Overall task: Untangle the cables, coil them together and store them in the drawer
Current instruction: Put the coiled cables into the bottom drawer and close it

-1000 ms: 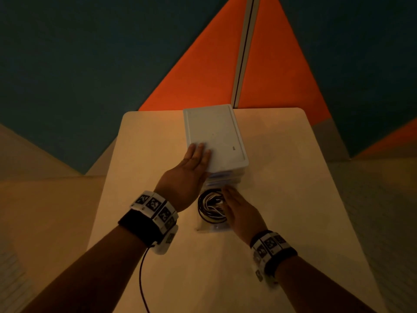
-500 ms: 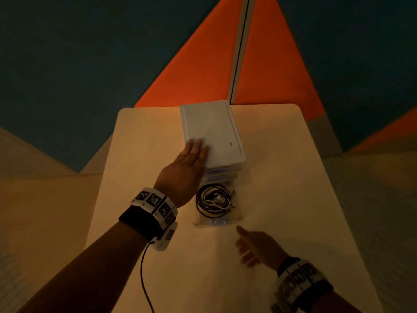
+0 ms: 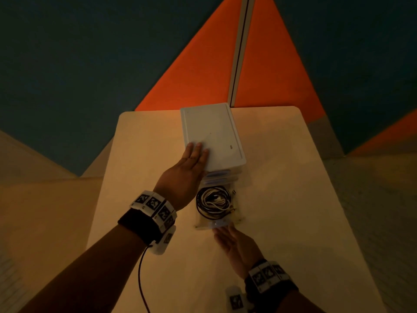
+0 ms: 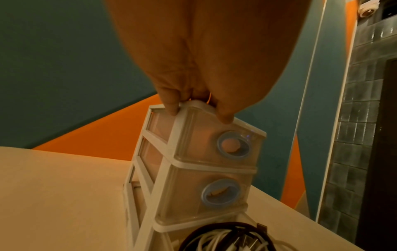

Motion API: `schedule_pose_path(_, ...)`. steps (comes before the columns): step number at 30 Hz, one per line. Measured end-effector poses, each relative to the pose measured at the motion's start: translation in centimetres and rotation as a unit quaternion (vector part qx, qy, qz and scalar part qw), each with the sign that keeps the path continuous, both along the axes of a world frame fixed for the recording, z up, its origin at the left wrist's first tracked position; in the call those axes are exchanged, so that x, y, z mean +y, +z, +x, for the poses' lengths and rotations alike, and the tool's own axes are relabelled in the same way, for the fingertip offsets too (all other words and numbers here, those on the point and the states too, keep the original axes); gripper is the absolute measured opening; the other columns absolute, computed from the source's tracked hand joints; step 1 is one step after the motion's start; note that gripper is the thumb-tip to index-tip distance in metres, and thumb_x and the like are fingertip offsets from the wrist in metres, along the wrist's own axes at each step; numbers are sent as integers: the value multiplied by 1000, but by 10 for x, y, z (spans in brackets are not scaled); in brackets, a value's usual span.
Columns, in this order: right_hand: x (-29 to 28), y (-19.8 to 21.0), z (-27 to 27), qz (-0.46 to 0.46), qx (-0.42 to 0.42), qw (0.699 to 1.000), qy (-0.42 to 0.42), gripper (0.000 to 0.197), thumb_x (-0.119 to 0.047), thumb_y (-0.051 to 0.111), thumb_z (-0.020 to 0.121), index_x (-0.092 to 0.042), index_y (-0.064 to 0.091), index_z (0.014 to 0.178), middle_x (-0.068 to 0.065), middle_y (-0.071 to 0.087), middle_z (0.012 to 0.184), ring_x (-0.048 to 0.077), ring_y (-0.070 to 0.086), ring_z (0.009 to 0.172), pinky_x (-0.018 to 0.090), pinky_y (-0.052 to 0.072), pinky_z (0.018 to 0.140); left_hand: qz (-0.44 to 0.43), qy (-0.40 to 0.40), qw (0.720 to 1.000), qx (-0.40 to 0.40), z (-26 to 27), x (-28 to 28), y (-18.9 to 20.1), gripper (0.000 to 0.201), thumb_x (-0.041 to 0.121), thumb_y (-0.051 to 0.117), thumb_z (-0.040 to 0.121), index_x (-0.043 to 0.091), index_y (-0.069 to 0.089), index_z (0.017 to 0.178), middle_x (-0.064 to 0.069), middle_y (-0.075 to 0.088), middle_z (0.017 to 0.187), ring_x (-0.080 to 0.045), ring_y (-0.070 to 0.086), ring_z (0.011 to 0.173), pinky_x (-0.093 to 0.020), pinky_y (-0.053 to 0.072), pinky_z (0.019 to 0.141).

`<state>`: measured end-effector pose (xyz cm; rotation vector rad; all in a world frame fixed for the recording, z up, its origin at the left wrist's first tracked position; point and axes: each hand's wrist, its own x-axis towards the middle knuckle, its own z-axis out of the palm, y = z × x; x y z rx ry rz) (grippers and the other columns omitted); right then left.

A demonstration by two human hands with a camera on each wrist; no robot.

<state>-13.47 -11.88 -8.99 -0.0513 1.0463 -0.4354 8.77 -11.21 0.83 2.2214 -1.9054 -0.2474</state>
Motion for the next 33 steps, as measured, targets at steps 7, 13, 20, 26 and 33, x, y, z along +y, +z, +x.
schedule_pose_path(7, -6, -5, 38, -17, -9, 995, -95, 34, -12, 44, 106, 3, 53, 135, 24, 65, 123, 34, 64, 109, 38, 57, 90, 10, -3, 1000, -7, 1, -1, -4, 61, 20, 39, 104, 9, 15, 159, -13, 11, 166, -33, 6, 153, -44, 36, 114)
schedule_pose_path(13, -13, -5, 45, -67, 60, 996, -14, 25, -15, 45, 107, -3, 62, 121, 21, 65, 126, 34, 62, 117, 39, 52, 96, 6, -4, 1000, -11, 1, -1, -2, 62, 20, 45, 104, 9, 17, 158, -13, 14, 165, -32, 8, 152, -45, 40, 111)
schedule_pose_path(20, -38, 5, -5, -752, 361, 472, 284, 28, -28, 58, 98, -19, 71, 121, -1, 71, 121, 13, 65, 115, 23, 50, 98, 3, 4, 1000, -11, 0, 0, -7, 65, 19, 50, 102, 9, 18, 158, -12, 15, 166, -31, 9, 152, -45, 46, 107)
schedule_pose_path(26, -55, -14, 24, -722, 328, 266, 547, 76, -55, 25, 101, -2, 32, 155, 23, 26, 163, 39, 24, 152, 52, 34, 117, 9, 4, 1000, -18, -1, 0, -1, 62, 31, 29, 101, 9, 16, 158, -13, 12, 166, -30, 4, 152, -42, 35, 114)
schedule_pose_path(33, -53, -8, 34, -673, 342, 200, 625, 105, -75, -1, 82, -6, -2, 160, 22, -11, 167, 38, -8, 155, 47, 2, 125, -2, -11, 999, -40, -3, 3, -7, 59, 27, 37, 102, 3, 28, 155, -19, 27, 161, -38, 22, 149, -45, 42, 107)
